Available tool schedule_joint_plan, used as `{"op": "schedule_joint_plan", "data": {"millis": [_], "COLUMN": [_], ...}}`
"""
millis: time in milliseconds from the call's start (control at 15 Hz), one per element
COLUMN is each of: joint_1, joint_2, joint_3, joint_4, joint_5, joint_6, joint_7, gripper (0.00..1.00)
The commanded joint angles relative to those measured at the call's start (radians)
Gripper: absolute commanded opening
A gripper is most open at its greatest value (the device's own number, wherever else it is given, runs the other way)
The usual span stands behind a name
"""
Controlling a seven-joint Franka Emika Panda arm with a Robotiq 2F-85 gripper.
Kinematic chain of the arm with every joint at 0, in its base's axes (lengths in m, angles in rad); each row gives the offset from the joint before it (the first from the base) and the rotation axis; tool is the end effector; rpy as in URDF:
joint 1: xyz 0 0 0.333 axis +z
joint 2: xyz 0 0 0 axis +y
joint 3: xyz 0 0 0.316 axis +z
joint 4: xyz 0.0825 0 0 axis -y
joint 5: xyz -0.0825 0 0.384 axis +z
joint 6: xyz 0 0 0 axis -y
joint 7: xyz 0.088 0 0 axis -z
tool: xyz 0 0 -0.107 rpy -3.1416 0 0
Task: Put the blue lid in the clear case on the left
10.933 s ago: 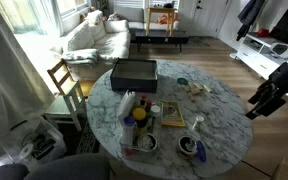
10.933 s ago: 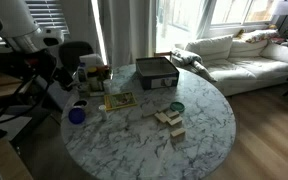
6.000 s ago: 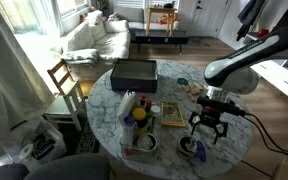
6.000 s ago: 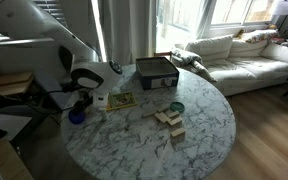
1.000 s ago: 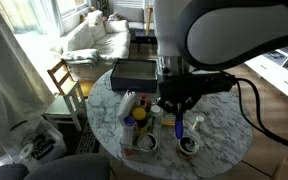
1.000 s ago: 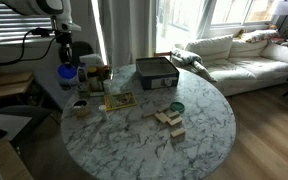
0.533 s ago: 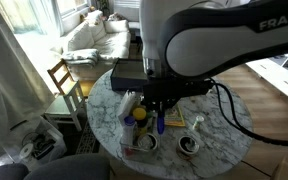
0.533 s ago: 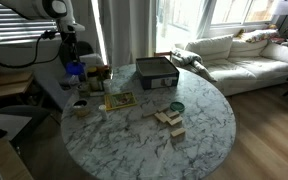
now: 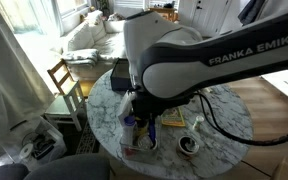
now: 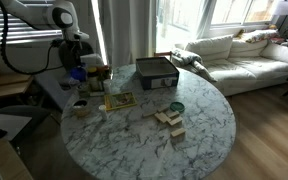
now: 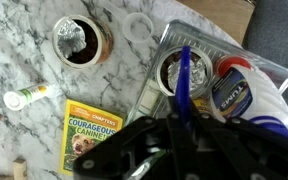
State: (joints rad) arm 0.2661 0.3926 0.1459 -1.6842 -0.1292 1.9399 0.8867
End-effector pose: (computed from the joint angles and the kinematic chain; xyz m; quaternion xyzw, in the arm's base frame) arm 0.5986 0.2424 0.3638 0.9747 -0.2115 -0.0340 0.0640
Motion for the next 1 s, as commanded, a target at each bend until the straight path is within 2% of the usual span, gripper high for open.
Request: {"op": "schedule_joint_plan", "data": {"millis": [0,933], "joint_1": [0.034,0.085], "joint_2": [0.057,0.113], "joint_3": [-0.026,-0.051], "joint_4": [0.05,0.067], "joint_5": [-0.049,-0.145], "joint_6": [-0.033,-0.053], "joint_7": [-0.045,-0.169], "gripper": [0.02,0.02]}}
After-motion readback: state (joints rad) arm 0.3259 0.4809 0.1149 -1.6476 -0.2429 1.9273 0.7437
